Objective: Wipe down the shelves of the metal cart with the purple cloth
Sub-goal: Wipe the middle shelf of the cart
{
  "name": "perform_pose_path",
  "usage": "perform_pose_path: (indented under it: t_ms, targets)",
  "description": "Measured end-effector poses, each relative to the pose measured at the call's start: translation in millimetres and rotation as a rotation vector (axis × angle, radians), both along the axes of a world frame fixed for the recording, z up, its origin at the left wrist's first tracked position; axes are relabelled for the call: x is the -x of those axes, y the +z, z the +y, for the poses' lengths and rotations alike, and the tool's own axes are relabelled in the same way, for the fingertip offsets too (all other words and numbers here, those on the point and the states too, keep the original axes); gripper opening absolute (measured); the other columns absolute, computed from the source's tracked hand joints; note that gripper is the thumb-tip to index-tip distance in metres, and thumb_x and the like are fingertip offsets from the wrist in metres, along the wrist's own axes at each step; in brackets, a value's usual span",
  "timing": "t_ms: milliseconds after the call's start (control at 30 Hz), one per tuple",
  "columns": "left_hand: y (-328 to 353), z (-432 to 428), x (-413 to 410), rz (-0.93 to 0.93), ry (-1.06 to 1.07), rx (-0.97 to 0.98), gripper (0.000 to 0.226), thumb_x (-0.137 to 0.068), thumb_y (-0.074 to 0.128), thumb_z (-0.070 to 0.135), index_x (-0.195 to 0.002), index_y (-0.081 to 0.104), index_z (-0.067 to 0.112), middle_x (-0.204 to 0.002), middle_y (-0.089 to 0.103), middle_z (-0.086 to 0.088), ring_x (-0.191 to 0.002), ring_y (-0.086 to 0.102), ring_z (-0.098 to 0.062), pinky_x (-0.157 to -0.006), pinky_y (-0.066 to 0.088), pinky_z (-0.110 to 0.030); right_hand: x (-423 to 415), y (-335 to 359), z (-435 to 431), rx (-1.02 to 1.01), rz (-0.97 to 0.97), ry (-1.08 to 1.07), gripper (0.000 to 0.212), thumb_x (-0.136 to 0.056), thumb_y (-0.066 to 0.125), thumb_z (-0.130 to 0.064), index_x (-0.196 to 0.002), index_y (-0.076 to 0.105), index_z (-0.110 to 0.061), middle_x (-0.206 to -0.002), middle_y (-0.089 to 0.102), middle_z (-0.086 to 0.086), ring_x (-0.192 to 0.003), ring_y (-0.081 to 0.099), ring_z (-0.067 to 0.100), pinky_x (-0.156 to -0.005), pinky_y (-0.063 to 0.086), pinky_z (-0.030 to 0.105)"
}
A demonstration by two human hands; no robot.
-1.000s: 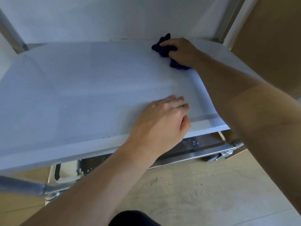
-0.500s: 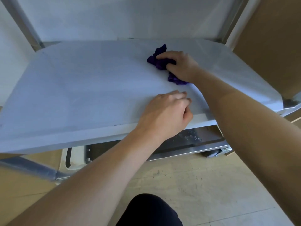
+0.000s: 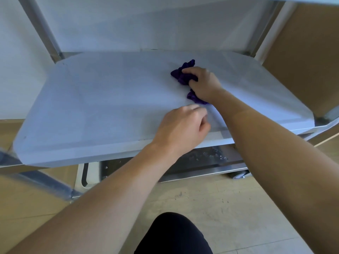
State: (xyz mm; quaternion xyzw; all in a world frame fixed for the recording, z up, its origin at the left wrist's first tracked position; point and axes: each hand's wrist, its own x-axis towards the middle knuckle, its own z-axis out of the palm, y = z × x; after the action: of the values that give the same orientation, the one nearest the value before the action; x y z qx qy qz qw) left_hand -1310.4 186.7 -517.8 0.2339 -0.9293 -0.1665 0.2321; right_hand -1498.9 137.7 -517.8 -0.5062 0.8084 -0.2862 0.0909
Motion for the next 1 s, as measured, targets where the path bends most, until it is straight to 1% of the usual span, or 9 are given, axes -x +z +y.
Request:
perform_pose_path:
  t_ms: [167, 367, 433, 533, 600, 667, 700, 833, 1000]
  targets:
    - [4, -37, -56, -0.040, -0.076, 0.045, 0.022, -0.086, 0.054, 0.011, -0.097, 0.074, 0.011, -0.108, 0.071, 0.001, -0.093, 0.066, -0.024, -0.079, 0.054, -0.037, -3, -2, -1, 0.013, -0.016, -0.027, 0.055, -0.087, 0.042, -0.006, -0.133, 0.055, -0.033, -0.133, 0.058, -0.002, -0.113, 0.057, 0.020, -0.088, 0.046, 0.027]
    - [2, -80, -104, 0.016, 0.213, 0.009, 0.021, -0.086, 0.059, 0.007, -0.098, 0.075, 0.012, -0.113, 0.070, 0.003, -0.096, 0.067, -0.023, -0.089, 0.052, -0.034, -7, -2, -13, 0.025, -0.028, -0.101, 0.053, -0.088, 0.042, -0.008, -0.134, 0.055, -0.032, -0.131, 0.059, 0.000, -0.112, 0.058, 0.022, -0.079, 0.043, 0.024]
    - [1, -79, -103, 0.007, 0.238, 0.013, 0.022, -0.087, 0.058, 0.008, -0.100, 0.076, 0.012, -0.116, 0.070, 0.002, -0.099, 0.067, -0.023, -0.090, 0.052, -0.033, -12, 0, -24, 0.020, -0.020, -0.146, 0.051, -0.089, 0.041, -0.007, -0.133, 0.055, -0.030, -0.123, 0.061, 0.002, -0.099, 0.061, 0.022, -0.069, 0.042, 0.019]
    - [-1, -79, -101, 0.020, 0.257, 0.005, 0.023, -0.086, 0.059, 0.010, -0.100, 0.076, 0.014, -0.117, 0.070, 0.004, -0.103, 0.067, -0.020, -0.091, 0.051, -0.032, -20, 3, -42, -0.005, -0.032, -0.221, 0.050, -0.086, 0.040, -0.002, -0.125, 0.059, -0.027, -0.098, 0.056, -0.003, -0.062, 0.054, 0.010, -0.042, 0.041, 0.016]
    - [-2, -80, -102, 0.028, 0.261, -0.001, 0.022, -0.085, 0.060, 0.010, -0.100, 0.076, 0.015, -0.116, 0.070, 0.005, -0.103, 0.068, -0.019, -0.090, 0.052, -0.032, -25, 6, -55, -0.003, -0.067, -0.226, 0.046, -0.083, 0.039, 0.000, -0.118, 0.062, -0.021, -0.104, 0.061, 0.001, -0.077, 0.064, 0.021, -0.054, 0.057, 0.030]
    - [-2, -80, -102, 0.028, 0.268, -0.006, 0.021, -0.085, 0.060, 0.013, -0.099, 0.075, 0.017, -0.115, 0.070, 0.007, -0.099, 0.067, -0.020, -0.086, 0.053, -0.034, -28, 9, -68, -0.010, -0.087, -0.225, 0.039, -0.083, 0.043, -0.001, -0.114, 0.060, -0.016, -0.114, 0.060, 0.009, -0.101, 0.062, 0.028, -0.073, 0.060, 0.044]
    - [-3, -80, -101, 0.027, 0.282, -0.004, 0.020, -0.085, 0.060, 0.015, -0.099, 0.074, 0.018, -0.114, 0.070, 0.009, -0.096, 0.067, -0.020, -0.083, 0.054, -0.035, -30, 10, -74, -0.002, -0.127, -0.232, 0.036, -0.083, 0.047, -0.001, -0.114, 0.060, -0.016, -0.117, 0.059, 0.009, -0.104, 0.061, 0.028, -0.071, 0.060, 0.046]
    - [-6, -85, -102, -0.011, 0.437, 0.043, 0.026, -0.086, 0.057, 0.022, -0.108, 0.069, 0.016, -0.118, 0.067, 0.002, -0.105, 0.063, -0.025, -0.085, 0.051, -0.037, -36, 13, -99, 0.045, -0.288, -0.256, 0.033, -0.083, 0.055, -0.003, -0.110, 0.062, -0.021, -0.120, 0.055, 0.003, -0.078, 0.064, 0.018, -0.037, 0.052, 0.029]
    - [-9, -91, -101, -0.083, 0.515, 0.043, 0.031, -0.086, 0.054, 0.027, -0.106, 0.068, 0.007, -0.118, 0.065, -0.008, -0.111, 0.058, -0.027, -0.090, 0.047, -0.038, -40, 12, -124, 0.077, -0.371, -0.210, 0.037, -0.085, 0.043, 0.001, -0.100, 0.063, -0.026, -0.108, 0.061, -0.009, -0.061, 0.067, 0.013, -0.043, 0.055, 0.028]
